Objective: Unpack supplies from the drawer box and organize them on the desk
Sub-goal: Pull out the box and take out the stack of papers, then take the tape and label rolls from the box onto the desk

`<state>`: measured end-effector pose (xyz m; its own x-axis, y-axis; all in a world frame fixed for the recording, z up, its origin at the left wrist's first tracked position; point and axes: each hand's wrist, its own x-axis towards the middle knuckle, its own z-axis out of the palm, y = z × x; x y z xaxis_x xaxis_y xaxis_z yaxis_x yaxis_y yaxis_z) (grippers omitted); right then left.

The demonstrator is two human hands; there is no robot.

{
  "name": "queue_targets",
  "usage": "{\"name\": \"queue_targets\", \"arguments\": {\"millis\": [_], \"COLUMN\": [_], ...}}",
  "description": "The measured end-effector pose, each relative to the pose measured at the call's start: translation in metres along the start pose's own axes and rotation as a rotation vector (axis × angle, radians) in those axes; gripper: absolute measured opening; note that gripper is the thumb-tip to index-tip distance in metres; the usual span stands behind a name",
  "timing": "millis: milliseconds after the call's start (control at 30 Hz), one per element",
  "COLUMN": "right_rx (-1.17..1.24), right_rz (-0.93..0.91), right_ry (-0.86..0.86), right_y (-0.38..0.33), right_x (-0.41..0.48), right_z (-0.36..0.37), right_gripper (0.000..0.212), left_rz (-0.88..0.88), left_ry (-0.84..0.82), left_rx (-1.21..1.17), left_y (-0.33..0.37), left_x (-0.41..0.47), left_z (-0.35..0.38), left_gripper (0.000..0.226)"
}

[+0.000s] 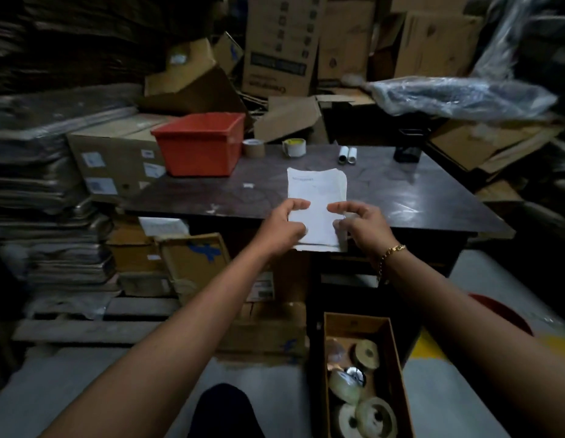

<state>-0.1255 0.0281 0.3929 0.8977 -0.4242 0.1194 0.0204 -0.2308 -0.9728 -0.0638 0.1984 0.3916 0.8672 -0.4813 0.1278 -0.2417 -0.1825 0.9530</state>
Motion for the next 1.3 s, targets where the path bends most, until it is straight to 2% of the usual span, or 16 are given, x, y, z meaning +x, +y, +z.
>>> {"name": "queue_targets", "arguments": {"millis": [267,433,633,767,867,967,1033,1167,1300], "right_rx": [-0.142,-0.267,-0.445,-0.594,-0.646,-0.581,-0.502,-0.304,-0.187], "right_rz": [0.040,0.052,0.016,-0.037,-0.160,-0.284,-0.362,-0.396,-0.262], "right_ry": [-0.149,-0.216,-0.324,-0.358,-0.292,-0.249,-0.228,-0.161,-0.071], "right_y": [-0.042,-0.032,-0.016,-0.001,-0.001,-0.008,-0.009,0.012,0.078], "right_x": [0.101,0.149,0.175,0.175,0.164,0.139,0.116,0.060,0.020], "right_z": [0.066,0.114,0.159,0.157,0.139,0.110,0.085,0.030,-0.018], "right_gripper": [0.031,0.041,0.042,0.033,0.038,0.039,0.034,0.020,0.012], "left_rz": [-0.079,-0.133,-0.237,-0.350,-0.228,-0.002,0.167,0.470,0.544], "left_ry": [0.149,0.199,0.201,0.120,0.255,0.451,0.487,0.412,0.250], "left_rx": [0.038,0.147,0.264,0.683,0.834,0.836,0.816,0.703,0.690], "left_y": [-0.003,-0.025,-0.060,-0.067,-0.058,-0.060,-0.061,-0.072,-0.111], "left_x": [0.081,0.123,0.143,0.143,0.135,0.115,0.097,0.060,0.034], "left_z": [-0.064,-0.101,-0.144,-0.151,-0.144,-0.123,-0.095,-0.023,0.059], "left_gripper": [0.057,0.058,0.059,0.062,0.056,0.037,0.032,0.027,0.025]}}
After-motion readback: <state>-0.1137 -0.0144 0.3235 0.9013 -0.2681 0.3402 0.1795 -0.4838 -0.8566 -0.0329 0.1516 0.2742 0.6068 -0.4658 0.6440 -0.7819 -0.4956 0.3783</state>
